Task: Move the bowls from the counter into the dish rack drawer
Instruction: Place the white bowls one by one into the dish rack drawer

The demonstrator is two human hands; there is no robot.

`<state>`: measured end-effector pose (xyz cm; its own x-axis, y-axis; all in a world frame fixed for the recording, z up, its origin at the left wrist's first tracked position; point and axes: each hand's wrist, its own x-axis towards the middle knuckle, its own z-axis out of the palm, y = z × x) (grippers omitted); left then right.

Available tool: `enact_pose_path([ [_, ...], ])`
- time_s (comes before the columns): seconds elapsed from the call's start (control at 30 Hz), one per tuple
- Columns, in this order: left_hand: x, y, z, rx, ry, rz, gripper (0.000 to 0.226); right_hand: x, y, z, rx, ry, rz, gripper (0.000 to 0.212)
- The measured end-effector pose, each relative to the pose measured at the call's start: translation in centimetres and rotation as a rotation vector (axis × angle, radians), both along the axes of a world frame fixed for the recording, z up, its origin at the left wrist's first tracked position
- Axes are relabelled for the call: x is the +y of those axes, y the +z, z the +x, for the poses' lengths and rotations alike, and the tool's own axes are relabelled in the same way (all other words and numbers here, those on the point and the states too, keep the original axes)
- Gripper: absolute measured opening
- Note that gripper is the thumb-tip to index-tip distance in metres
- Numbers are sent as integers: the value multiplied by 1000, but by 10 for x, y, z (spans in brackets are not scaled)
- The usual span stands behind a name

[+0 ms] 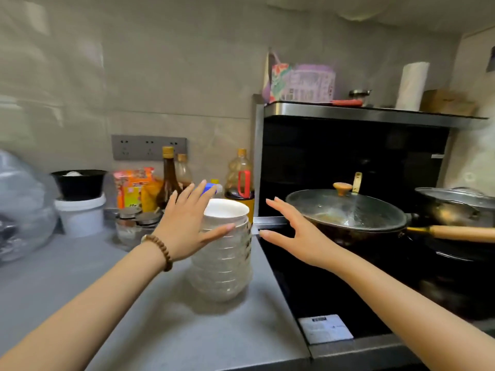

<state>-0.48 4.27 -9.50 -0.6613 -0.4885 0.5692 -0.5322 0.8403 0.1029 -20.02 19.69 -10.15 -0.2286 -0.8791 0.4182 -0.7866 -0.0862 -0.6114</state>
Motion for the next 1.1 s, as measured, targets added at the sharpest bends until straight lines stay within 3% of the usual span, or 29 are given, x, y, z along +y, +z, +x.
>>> enact_pose_path([
  [0.1,-17,-7,11,0,-2,162,92,-27,4,15,9,54,5,65],
  [0.27,-24,-12,13,180,-223,437,78,-53,8,24,43,37,17,38],
  [0.5,-30,-16,8,337,-293,528,40,-61,10,25,78,14,11,5],
  [0.7,-30,-19,5,406,-330,541,30,-64,9,24,83,2,-14,6],
  [1.0,-12,-8,-6,629,-387,505,51,-49,27,24,51,36,-185,10],
  [1.1,9,3,-11,721,-457,508,36,-30,39,23,85,38,-271,18],
])
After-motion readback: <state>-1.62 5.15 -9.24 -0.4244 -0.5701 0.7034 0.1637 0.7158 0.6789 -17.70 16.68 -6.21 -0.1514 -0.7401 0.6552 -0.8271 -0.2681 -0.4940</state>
